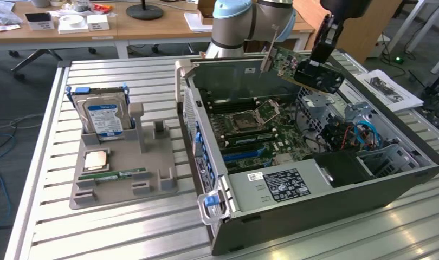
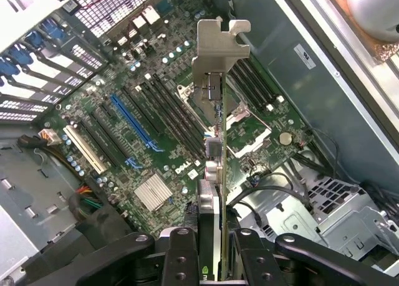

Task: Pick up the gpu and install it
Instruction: 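Insert the gpu into the slot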

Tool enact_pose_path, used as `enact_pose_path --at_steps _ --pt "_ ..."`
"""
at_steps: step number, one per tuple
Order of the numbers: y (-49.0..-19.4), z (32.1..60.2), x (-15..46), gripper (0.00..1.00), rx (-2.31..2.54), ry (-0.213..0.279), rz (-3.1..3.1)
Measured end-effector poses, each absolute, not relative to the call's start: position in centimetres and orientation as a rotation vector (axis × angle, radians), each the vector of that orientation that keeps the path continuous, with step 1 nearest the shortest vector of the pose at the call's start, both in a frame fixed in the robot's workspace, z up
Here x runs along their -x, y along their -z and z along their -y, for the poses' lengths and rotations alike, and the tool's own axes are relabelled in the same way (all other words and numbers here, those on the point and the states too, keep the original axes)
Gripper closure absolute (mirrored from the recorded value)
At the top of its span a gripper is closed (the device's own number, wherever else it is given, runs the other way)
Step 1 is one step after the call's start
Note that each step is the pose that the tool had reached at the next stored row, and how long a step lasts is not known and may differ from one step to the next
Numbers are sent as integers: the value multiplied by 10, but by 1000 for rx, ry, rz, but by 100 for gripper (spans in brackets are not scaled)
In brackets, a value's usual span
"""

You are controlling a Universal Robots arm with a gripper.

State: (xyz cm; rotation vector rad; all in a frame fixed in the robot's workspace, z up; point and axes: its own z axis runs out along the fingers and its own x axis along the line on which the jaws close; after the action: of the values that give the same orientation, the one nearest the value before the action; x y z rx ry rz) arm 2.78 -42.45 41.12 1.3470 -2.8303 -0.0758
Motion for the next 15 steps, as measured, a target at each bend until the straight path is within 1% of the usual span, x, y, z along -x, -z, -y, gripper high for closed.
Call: enact_pose_path --at_steps 15 --pt "-411 424 -28 73 -1487 75 2757"
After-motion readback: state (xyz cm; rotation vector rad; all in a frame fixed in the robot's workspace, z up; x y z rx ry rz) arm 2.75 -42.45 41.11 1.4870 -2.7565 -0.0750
